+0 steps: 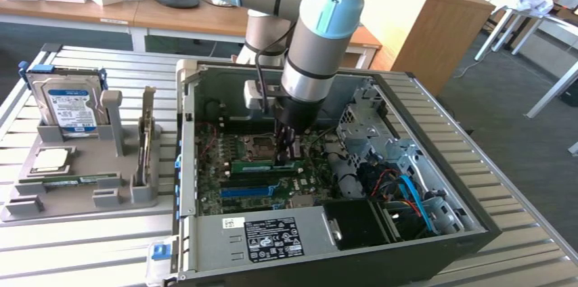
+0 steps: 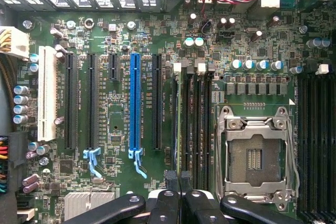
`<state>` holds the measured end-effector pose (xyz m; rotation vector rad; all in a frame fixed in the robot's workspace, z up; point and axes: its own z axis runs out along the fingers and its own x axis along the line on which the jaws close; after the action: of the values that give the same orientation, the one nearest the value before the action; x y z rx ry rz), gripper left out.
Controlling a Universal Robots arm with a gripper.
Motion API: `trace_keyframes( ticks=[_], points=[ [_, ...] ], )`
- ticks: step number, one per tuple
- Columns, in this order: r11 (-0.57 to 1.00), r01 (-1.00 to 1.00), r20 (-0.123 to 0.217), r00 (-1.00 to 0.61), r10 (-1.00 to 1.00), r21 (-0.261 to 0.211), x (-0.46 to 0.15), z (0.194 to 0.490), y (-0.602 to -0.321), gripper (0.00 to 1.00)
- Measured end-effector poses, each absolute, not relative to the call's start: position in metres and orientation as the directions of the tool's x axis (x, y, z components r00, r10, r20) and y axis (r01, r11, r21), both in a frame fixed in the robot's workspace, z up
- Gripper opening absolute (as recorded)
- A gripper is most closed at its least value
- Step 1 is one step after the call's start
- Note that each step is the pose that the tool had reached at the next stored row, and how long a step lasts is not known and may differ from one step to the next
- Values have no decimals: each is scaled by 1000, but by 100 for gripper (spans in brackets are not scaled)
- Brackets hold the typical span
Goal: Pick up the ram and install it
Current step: 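Insert the ram into the slot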
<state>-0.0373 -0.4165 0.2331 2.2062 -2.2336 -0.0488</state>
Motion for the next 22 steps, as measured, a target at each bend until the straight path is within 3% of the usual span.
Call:
trace_keyframes(
  ticks=[22],
  points=[
    [12, -1000, -20, -13, -1000, 23, -37, 231, -415, 11]
  ],
)
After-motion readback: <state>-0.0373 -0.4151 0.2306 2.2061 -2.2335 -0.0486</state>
